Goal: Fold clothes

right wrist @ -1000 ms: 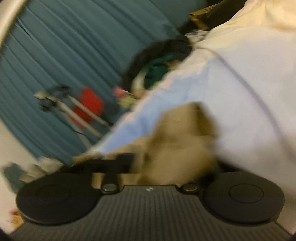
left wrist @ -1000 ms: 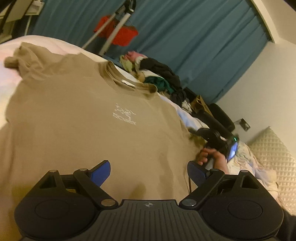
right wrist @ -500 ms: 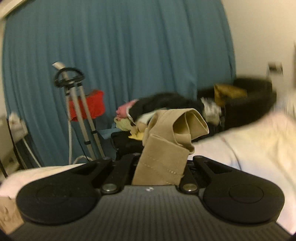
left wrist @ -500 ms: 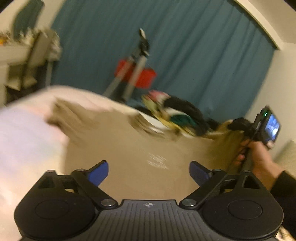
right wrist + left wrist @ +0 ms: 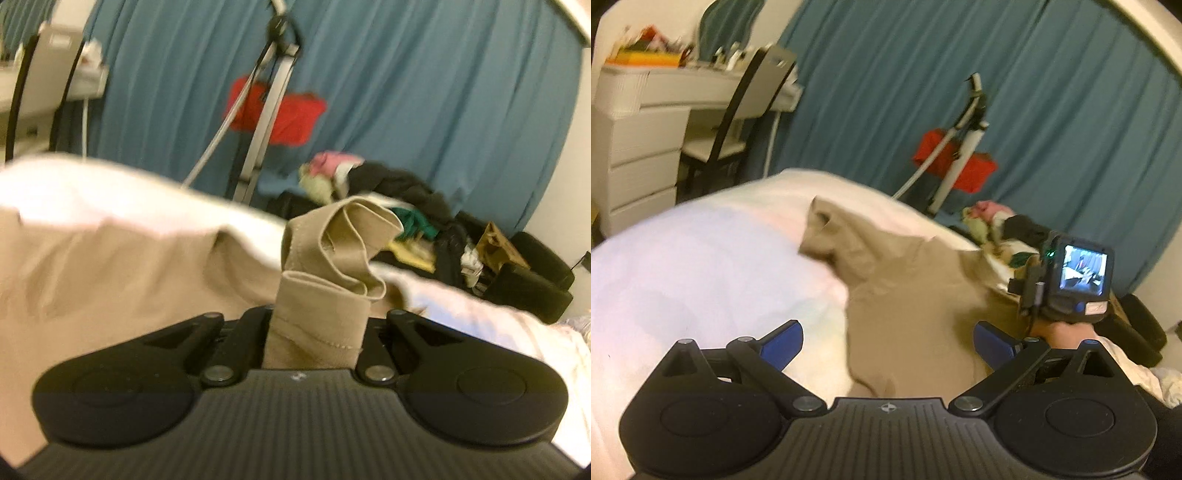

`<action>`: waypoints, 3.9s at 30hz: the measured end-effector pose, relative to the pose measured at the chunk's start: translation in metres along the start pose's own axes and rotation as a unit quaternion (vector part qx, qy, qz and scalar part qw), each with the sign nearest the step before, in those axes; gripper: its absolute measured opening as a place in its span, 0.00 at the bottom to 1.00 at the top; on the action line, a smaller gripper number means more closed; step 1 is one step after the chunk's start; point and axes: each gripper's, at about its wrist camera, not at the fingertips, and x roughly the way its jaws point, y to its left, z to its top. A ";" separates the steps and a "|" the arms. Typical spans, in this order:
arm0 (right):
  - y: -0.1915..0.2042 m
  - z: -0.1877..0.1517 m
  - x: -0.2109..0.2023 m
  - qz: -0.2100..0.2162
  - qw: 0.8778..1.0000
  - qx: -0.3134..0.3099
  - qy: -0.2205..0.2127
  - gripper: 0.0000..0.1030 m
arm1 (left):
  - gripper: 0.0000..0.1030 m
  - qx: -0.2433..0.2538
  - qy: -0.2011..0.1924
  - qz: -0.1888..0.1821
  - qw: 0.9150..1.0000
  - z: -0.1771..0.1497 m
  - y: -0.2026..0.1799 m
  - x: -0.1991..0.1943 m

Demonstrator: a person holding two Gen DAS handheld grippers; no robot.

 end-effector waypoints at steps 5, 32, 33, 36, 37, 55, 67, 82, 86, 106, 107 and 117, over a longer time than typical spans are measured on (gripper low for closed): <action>0.005 -0.012 0.021 0.042 0.998 0.034 0.031 0.68 | 0.97 0.019 0.022 0.001 1.000 -0.005 0.001 0.021; -0.182 -0.166 -0.333 0.160 0.946 0.282 0.019 0.82 | 0.97 0.163 0.069 -0.096 0.980 -0.092 -0.103 -0.045; -0.191 -0.173 -0.341 0.165 0.943 0.288 0.017 0.82 | 0.97 0.170 0.078 -0.101 0.977 -0.098 -0.108 -0.047; -0.218 -0.181 -0.364 0.167 0.950 0.264 -0.002 0.82 | 0.97 0.190 0.105 -0.112 0.970 -0.119 -0.123 -0.050; -0.227 -0.183 -0.373 0.161 0.954 0.253 -0.017 0.82 | 0.97 0.198 0.112 -0.116 0.967 -0.125 -0.127 -0.050; -0.367 -0.278 -0.379 0.136 0.833 0.530 -0.081 0.85 | 0.79 0.270 0.235 -0.240 0.902 -0.250 -0.265 -0.065; -0.378 -0.299 -0.374 0.133 0.809 0.569 -0.063 0.85 | 0.02 0.265 0.263 -0.243 0.895 -0.288 -0.268 -0.030; -0.341 -0.278 -0.370 0.145 0.863 0.484 -0.009 0.84 | 0.02 0.002 0.256 -0.321 0.912 -0.155 -0.125 -0.111; -0.325 -0.279 -0.368 0.177 0.857 0.484 0.015 0.84 | 0.02 -0.017 0.284 -0.257 0.924 -0.151 -0.077 -0.113; -0.184 -0.272 -0.294 0.303 0.839 0.354 0.281 0.73 | 0.47 -0.001 0.347 -0.147 0.926 -0.167 -0.054 -0.041; -0.180 -0.271 -0.294 0.305 0.841 0.348 0.281 0.65 | 0.44 0.002 0.354 -0.150 0.923 -0.172 -0.056 -0.038; -0.180 -0.253 -0.333 0.289 0.878 0.268 0.270 0.06 | 0.03 0.065 0.321 -0.152 0.933 -0.181 -0.054 -0.073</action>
